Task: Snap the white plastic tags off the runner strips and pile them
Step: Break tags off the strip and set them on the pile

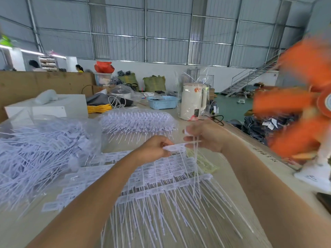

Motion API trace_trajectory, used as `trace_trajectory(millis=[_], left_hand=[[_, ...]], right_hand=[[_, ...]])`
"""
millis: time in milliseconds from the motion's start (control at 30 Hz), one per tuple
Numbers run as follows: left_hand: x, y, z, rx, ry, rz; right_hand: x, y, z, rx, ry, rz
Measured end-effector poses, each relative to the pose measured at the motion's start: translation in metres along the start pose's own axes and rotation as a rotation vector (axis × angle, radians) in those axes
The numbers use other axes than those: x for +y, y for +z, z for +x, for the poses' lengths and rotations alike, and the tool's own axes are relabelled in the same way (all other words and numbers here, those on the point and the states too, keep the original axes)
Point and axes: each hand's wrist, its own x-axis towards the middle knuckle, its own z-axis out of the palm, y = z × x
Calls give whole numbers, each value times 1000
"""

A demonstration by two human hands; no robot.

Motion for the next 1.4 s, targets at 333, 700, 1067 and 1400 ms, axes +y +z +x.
trace_trajectory(millis=[333,700,1067,1400], left_hand=[[-11,4,0,118,103,4],[-8,3,-4,70,22,26],[11,-7,-10,-22,-104,-162],[15,-5,-5,-85,-59,240]], right_hand=[[43,41,2,-21,-77,-183],[41,39,0,70,-236,-452],[60,16,9,368,-214,-276],[34,5,2,-9,78,270]])
